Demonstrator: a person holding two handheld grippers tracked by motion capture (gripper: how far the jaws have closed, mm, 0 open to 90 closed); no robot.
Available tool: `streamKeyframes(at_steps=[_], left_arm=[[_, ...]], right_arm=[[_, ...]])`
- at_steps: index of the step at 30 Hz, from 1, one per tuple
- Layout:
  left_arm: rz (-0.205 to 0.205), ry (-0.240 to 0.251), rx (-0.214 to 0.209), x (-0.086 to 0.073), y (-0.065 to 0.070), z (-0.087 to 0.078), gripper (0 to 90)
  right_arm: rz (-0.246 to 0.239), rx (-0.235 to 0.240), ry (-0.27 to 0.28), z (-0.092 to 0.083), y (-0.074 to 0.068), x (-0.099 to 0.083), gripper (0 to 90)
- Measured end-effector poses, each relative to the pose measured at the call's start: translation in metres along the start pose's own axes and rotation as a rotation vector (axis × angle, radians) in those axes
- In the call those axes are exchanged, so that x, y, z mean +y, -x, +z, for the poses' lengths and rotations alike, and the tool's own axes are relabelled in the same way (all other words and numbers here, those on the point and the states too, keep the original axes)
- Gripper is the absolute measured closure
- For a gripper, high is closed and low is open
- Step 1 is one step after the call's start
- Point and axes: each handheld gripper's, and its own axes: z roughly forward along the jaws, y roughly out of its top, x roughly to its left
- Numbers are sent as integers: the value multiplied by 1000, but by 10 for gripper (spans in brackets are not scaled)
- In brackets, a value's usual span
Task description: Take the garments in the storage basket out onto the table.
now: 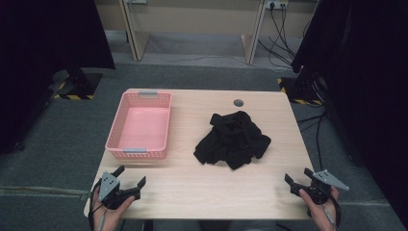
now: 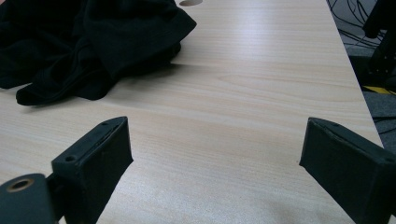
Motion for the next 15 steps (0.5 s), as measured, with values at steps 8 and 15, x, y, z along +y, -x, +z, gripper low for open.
streamKeyframes(at_steps=[8, 15], left_arm=[[1, 10, 15, 0, 1, 0, 60], [6, 22, 24, -1, 2, -2, 61]], right_arm=[[-8, -7, 12, -1, -1, -1, 84], [-10, -13, 14, -1, -1, -1, 79]])
